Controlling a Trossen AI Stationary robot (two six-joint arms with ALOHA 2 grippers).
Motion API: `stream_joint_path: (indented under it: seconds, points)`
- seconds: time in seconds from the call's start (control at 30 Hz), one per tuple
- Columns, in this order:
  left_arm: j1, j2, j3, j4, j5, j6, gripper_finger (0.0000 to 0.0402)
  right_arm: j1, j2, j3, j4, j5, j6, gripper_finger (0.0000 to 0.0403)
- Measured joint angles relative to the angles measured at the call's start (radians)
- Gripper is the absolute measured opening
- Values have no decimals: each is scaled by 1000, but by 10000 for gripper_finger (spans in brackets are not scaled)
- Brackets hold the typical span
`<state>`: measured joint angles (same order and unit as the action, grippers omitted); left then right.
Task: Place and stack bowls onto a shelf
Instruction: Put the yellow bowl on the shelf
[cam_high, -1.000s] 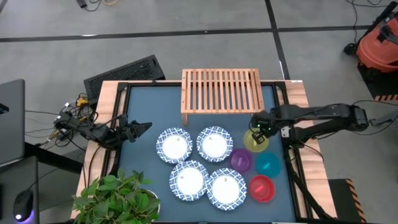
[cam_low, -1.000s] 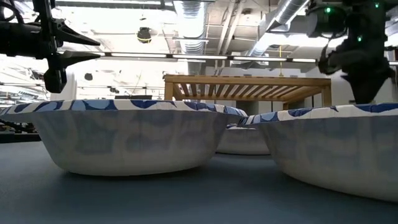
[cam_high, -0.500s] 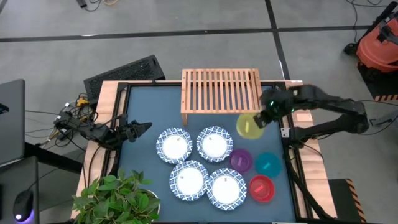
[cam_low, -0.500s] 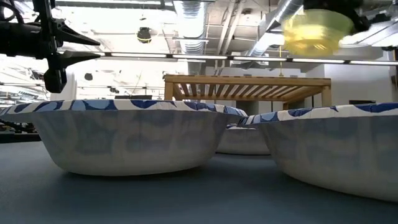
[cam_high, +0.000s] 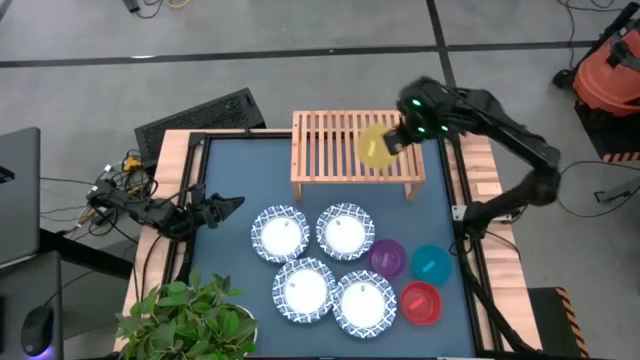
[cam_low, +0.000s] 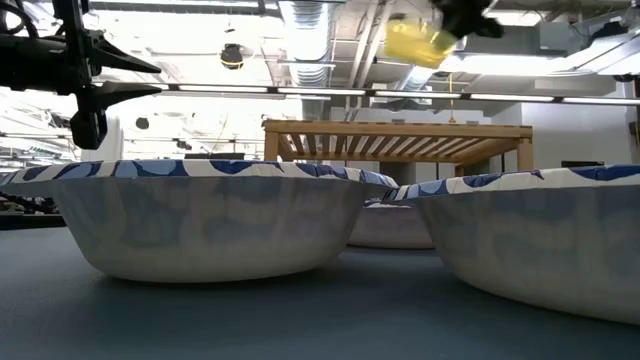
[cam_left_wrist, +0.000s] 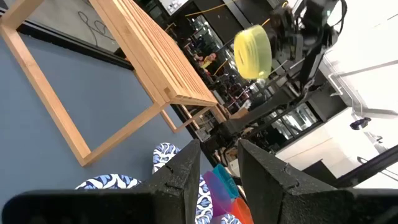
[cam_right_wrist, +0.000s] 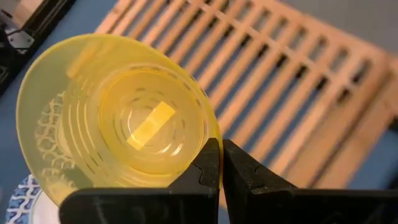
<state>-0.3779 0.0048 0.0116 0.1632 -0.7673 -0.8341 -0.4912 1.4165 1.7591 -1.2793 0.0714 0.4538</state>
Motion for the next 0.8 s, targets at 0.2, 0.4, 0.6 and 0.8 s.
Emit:
stream_joint_path:
  seconds: [0.2,0.4,0.6,0.8]
  points:
    - [0,0,0,0,0,0,94,-31,193,150,98,-75,-87,25]
    - [0,0,0,0,0,0,94,-37,371,277,136,-130,-104,25]
    - [0,0,0,-1,0,-15,94,-27,512,384,135,-153,-115,25]
    - [0,0,0,0,0,-16,94,-21,604,457,131,-174,-115,25]
